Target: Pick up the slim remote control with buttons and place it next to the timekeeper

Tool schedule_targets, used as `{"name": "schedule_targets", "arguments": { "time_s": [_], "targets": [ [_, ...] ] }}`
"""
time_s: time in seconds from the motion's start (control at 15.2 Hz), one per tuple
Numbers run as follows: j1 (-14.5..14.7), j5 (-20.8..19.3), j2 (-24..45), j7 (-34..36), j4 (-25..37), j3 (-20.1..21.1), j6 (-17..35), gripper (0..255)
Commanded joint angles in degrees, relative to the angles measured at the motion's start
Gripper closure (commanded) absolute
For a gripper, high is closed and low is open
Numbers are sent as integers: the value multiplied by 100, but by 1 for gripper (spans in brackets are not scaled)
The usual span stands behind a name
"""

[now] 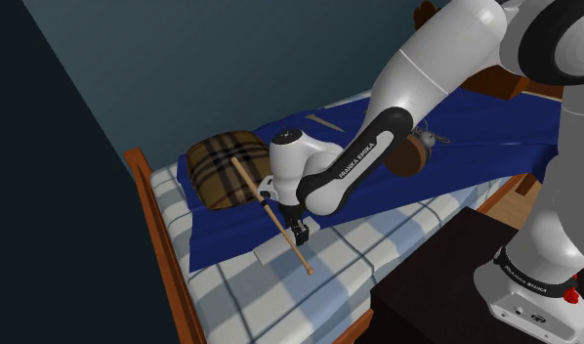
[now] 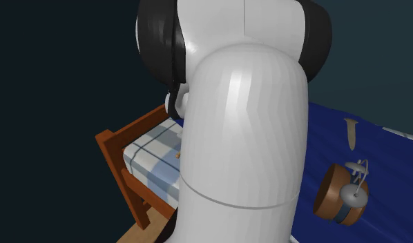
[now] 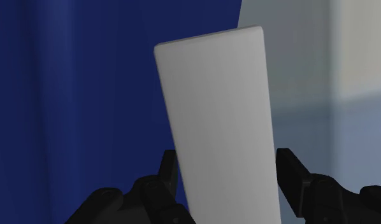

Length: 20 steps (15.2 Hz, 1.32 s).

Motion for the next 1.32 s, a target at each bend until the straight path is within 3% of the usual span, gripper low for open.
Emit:
{"name": "schedule_targets", "arguments": {
  "time_s": [0.0, 0.46, 1.25],
  "targets": [
    [0, 0, 1, 0, -1, -1, 1, 255],
    [0, 0, 3, 1, 1, -1, 1, 255],
    [-94, 242, -693, -153, 87, 124, -765, 255]
  ]
}}
